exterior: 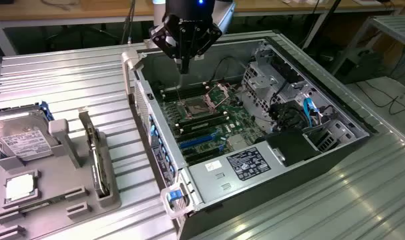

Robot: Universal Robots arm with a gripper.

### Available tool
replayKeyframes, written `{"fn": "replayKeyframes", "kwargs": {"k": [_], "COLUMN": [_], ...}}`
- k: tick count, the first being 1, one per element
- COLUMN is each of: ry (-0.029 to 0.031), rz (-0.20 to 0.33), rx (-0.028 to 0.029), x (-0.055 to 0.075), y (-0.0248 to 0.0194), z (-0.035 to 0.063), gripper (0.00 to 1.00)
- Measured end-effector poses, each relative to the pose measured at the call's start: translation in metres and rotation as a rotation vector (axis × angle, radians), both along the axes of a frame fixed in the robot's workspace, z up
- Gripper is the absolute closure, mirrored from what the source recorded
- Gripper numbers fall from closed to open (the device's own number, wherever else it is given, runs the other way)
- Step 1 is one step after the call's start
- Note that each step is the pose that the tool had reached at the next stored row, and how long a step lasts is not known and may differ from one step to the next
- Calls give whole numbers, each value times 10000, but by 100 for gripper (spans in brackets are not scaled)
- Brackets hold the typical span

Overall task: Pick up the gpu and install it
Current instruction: 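Reach for the gpu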

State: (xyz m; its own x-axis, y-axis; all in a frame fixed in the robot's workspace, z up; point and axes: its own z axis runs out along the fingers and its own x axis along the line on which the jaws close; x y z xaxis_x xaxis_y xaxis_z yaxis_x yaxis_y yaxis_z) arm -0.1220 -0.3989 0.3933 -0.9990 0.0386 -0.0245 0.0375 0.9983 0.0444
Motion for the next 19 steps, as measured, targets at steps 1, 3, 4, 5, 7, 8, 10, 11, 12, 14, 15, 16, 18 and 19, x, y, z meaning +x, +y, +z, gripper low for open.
{"fn": "replayKeyframes", "kwargs": {"k": [1, 3, 4, 5, 7, 8, 10, 11, 12, 14, 15, 16, 18, 19], "ry": [1, 0, 0, 1, 0, 1, 0, 0, 0, 0, 1, 1, 0, 1], "rz": [3, 4, 4, 4, 4, 3, 3, 3, 3, 4, 4, 4, 4, 4], "rx": [0, 0, 0, -1, 0, 0, 0, 0, -1, 0, -1, -1, 0, -1], "x": [-10, -54, -65, -76, -100, -119, -136, -144, -152, -164, -172, -182, -198, -206], "y": [-1, -1, -2, -2, -4, -5, -7, -7, -8, -8, -9, -10, -11, -12], "z": [1, 0, 0, 1, 0, 0, 0, 0, 0, 0, 0, 1, 0, 0], "gripper": [89, 89, 89, 89, 89, 89, 89, 89, 89, 89, 89, 89, 89, 89]}}
